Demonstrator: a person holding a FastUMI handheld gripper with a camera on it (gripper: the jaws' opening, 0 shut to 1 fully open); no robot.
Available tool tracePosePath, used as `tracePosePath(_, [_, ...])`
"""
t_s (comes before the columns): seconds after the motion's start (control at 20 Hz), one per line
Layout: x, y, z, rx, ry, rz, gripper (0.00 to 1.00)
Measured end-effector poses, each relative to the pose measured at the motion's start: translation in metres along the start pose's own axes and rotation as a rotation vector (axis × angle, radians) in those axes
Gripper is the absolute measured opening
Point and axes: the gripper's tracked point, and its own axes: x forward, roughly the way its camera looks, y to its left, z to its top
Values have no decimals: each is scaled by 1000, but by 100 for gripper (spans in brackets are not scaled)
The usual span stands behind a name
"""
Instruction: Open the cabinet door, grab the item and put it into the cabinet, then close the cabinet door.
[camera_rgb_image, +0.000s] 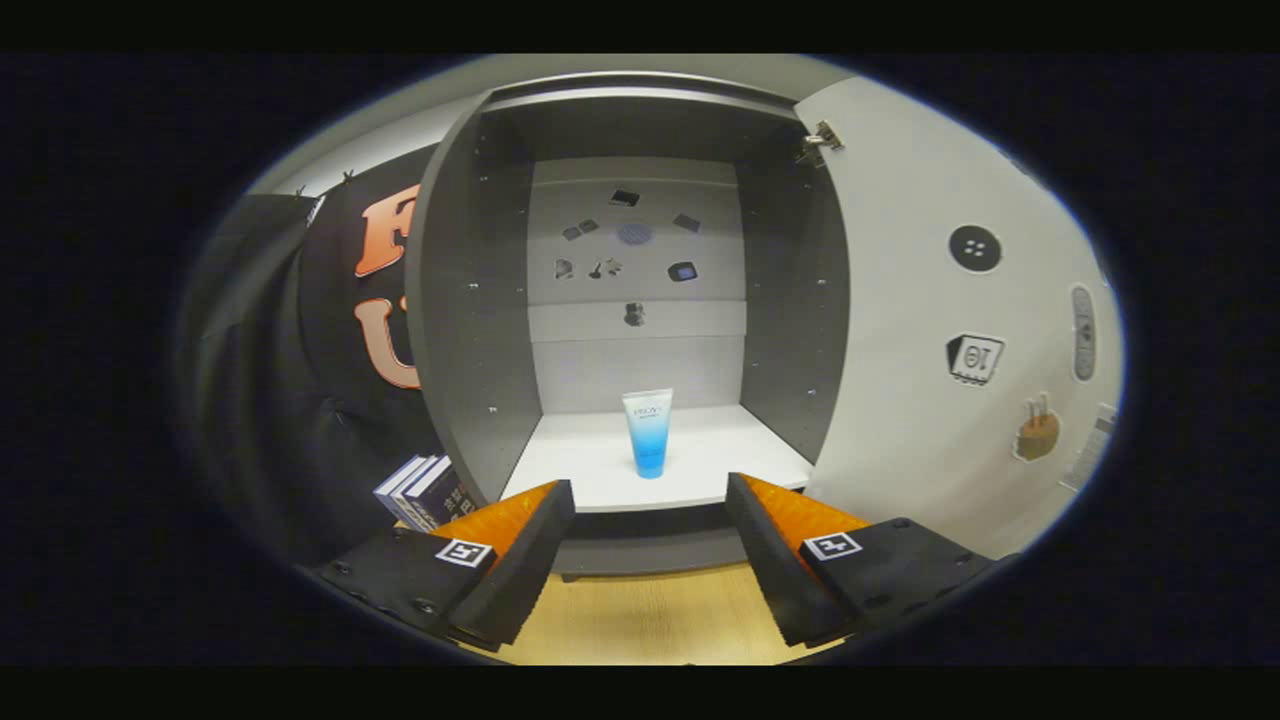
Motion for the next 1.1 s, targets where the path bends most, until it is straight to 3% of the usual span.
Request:
tracePosePath(0.45, [-124, -72, 0, 1, -64, -37, 97])
tracePosePath(0.75, [-204, -103, 6, -26, -107, -1, 97])
tracePosePath(1.1, [-256, -156, -8, -13, -126, 13, 96])
